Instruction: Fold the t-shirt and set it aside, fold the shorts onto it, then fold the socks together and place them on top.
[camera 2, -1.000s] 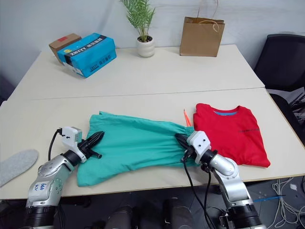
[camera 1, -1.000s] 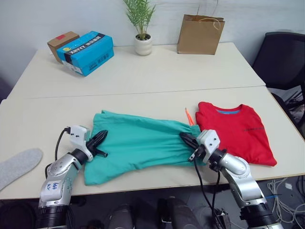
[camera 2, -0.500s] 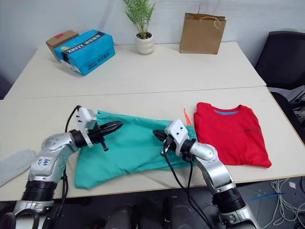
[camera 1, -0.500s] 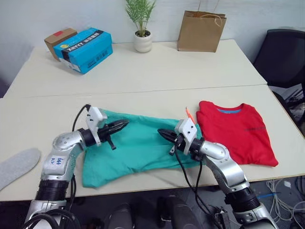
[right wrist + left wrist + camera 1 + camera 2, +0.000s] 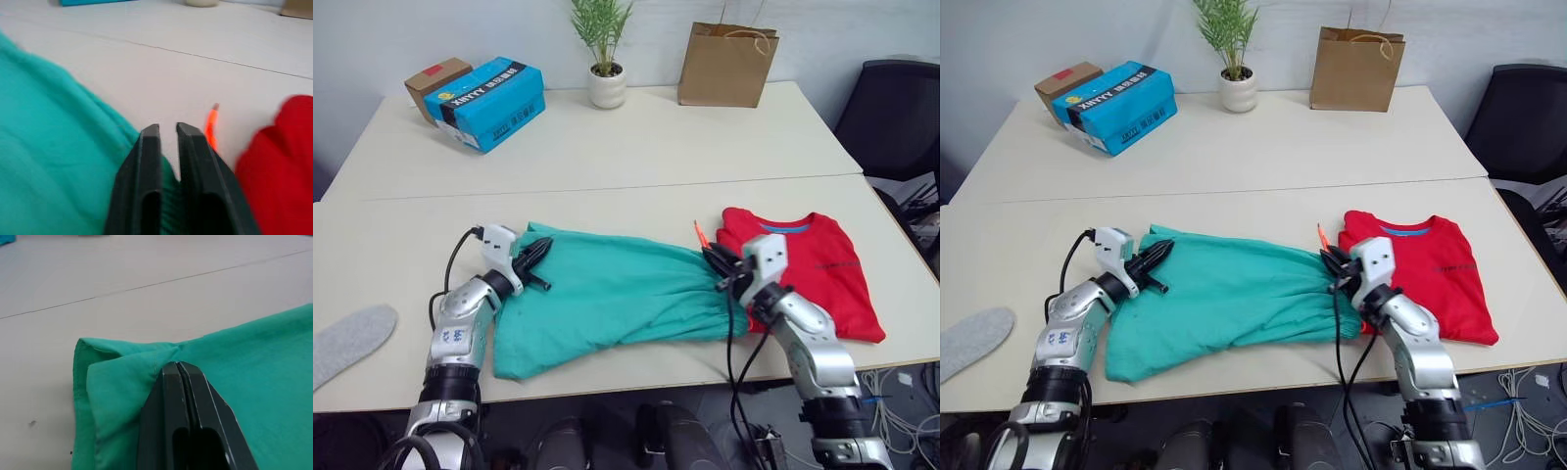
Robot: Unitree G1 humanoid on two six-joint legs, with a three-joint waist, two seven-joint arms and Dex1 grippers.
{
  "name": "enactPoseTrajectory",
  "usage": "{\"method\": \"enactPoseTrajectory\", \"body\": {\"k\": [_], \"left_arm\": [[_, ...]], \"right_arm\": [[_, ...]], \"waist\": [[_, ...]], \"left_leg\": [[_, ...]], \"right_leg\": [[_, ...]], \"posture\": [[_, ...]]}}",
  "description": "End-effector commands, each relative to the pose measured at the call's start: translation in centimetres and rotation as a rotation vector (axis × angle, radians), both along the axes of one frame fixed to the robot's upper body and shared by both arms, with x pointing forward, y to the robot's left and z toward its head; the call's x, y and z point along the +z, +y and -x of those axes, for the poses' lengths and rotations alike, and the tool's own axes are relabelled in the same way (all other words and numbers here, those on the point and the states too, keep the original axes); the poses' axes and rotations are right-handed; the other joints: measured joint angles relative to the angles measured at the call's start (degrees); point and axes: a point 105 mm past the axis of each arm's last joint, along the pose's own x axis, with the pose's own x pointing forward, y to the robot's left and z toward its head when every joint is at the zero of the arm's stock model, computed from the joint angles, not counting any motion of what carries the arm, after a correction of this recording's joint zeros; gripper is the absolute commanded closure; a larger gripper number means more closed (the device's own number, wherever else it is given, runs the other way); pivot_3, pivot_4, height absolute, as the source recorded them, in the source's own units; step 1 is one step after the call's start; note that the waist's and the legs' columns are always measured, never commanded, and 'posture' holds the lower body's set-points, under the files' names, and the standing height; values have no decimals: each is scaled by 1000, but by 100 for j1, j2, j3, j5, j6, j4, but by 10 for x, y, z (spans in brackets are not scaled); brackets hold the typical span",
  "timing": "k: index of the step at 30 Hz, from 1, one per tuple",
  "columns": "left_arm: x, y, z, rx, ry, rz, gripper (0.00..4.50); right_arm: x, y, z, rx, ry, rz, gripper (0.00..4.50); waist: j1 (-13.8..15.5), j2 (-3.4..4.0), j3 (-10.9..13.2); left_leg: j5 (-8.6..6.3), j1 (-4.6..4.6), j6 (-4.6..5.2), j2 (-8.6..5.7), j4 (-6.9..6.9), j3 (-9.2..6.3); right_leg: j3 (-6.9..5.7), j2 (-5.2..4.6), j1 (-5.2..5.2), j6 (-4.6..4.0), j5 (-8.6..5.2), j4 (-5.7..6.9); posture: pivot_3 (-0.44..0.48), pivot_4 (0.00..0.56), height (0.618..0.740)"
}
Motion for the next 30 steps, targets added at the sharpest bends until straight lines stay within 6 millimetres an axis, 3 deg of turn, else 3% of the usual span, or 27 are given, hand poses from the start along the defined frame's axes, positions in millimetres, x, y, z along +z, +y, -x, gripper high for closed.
{"method": "enactPoseTrajectory", "body": {"k": [1, 4, 8, 11, 15, 22, 30], "left_arm": [[46, -23, 12, -176, -225, -57, 4500], [50, -49, 27, -404, -226, -101, 4500], [44, -68, 40, -564, -192, -149, 4500], [34, -85, 41, -647, -163, -178, 4500], [26, -101, 45, -719, -149, -197, 4500], [16, -108, 50, -757, -109, -245, 4500], [0, -103, 51, -743, -64, -270, 4500]], "right_arm": [[48, -1, 29, 68, -55, -215, 2500], [40, -7, 63, 133, 150, -302, 1401], [27, -20, 93, 123, 357, -375, 23], [6, -28, 117, 79, 581, -464, 23], [-19, -23, 128, 47, 773, -500, 23], [-41, -23, 108, -63, 847, -579, 23], [-42, 3, 79, -6, 845, -622, 23]], "waist": [[9, 0, 2], [52, 0, 1], [89, 3, 2], [146, 2, 2], [127, 0, 3], [130, -9, 0], [95, -23, -9]], "left_leg": [[1, -4, 1, 0, 2, -2], [0, 2, 3, -3, 5, -11], [-5, -1, 13, -6, 5, -7], [-5, 0, 13, -7, 0, -8], [-4, -2, 13, -6, 4, -10], [-3, -7, 16, -6, -2, -13], [-2, -7, 18, 1, -2, -12]], "right_leg": [[-2, 1, -2, 0, 0, 1], [-4, 0, 12, 0, 0, 0], [0, -1, 13, 1, 0, -13], [0, 4, 14, 3, -1, -15], [6, 10, 15, 22, -4, -21], [8, 14, 13, 41, -6, -36], [11, 17, 13, 46, -2, -39]], "posture": [[0, 150, 740], [0, 150, 740], [0, 150, 740], [0, 150, 740], [0, 150, 740], [0, 150, 740], [0, 150, 740]]}}
